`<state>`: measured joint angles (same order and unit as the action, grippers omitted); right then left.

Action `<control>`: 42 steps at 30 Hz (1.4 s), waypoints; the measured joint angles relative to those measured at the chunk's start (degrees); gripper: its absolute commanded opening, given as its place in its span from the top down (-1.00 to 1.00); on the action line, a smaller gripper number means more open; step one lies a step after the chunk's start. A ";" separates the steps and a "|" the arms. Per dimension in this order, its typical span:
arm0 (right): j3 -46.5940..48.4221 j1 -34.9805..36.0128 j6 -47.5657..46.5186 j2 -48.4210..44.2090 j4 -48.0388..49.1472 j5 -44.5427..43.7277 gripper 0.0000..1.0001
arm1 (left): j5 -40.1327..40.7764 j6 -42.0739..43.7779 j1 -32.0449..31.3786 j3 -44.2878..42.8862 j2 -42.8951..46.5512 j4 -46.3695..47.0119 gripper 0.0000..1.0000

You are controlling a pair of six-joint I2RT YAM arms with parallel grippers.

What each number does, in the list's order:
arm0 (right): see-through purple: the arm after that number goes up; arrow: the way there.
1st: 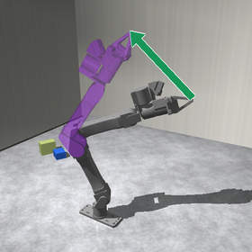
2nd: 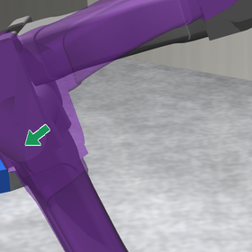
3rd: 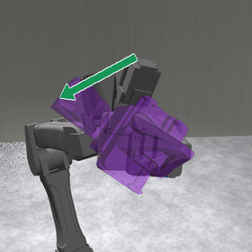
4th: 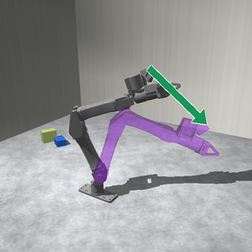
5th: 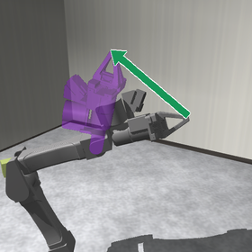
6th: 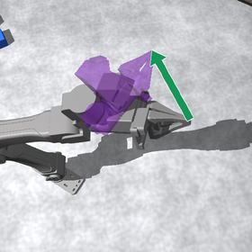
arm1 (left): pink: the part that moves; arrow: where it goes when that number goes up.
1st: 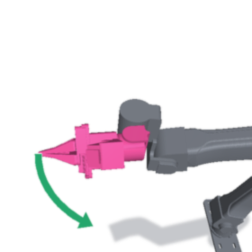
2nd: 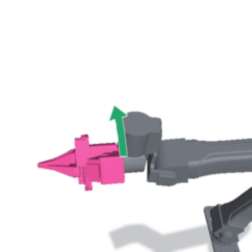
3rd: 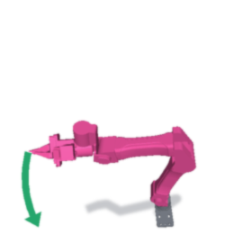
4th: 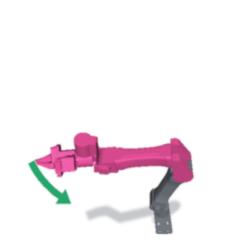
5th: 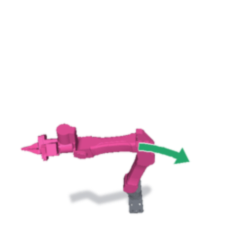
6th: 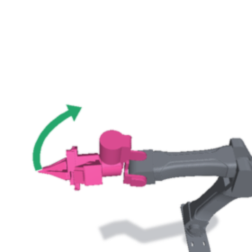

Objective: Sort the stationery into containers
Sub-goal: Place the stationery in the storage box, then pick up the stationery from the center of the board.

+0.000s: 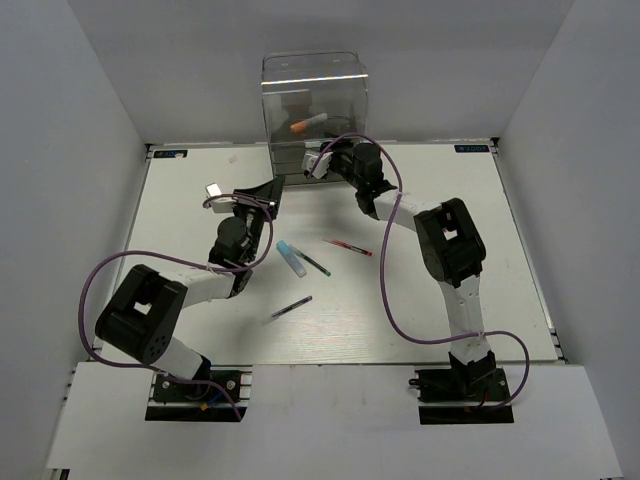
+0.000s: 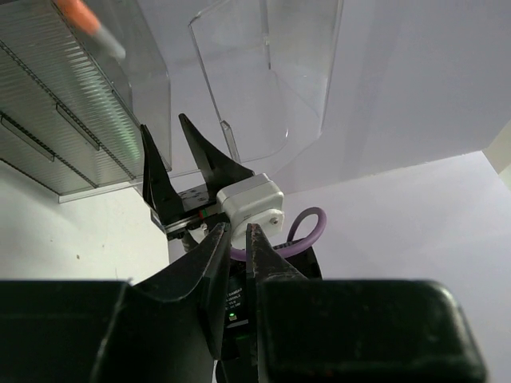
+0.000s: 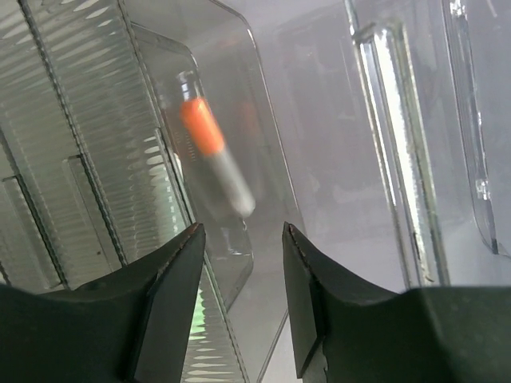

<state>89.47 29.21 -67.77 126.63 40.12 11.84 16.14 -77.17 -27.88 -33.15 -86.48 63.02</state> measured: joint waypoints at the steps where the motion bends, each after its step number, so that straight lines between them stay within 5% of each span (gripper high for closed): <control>1: 0.00 0.02 0.04 0.00 -0.02 0.00 0.00 | 0.00 0.00 0.00 0.00 0.02 0.00 0.49; 22: -15.98 -0.07 6.62 -12.85 2.29 6.40 0.09 | 1.07 0.61 0.00 1.73 1.88 -1.40 0.47; 31: -30.36 -0.22 12.66 -29.40 1.95 9.94 0.12 | 0.76 2.19 0.00 3.58 6.25 -7.34 0.27; 38: -25.05 -0.13 22.62 -37.11 -24.83 18.43 0.59 | -1.90 5.25 0.02 2.80 14.91 -25.27 -0.18; 42: -18.45 1.03 28.59 -36.70 -42.29 23.93 0.56 | -1.79 8.02 0.02 -1.18 21.66 -44.41 -0.51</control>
<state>71.02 30.24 -39.18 89.93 -2.17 35.77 14.35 -69.14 -27.86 -34.33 -64.82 18.61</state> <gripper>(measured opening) 0.201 0.691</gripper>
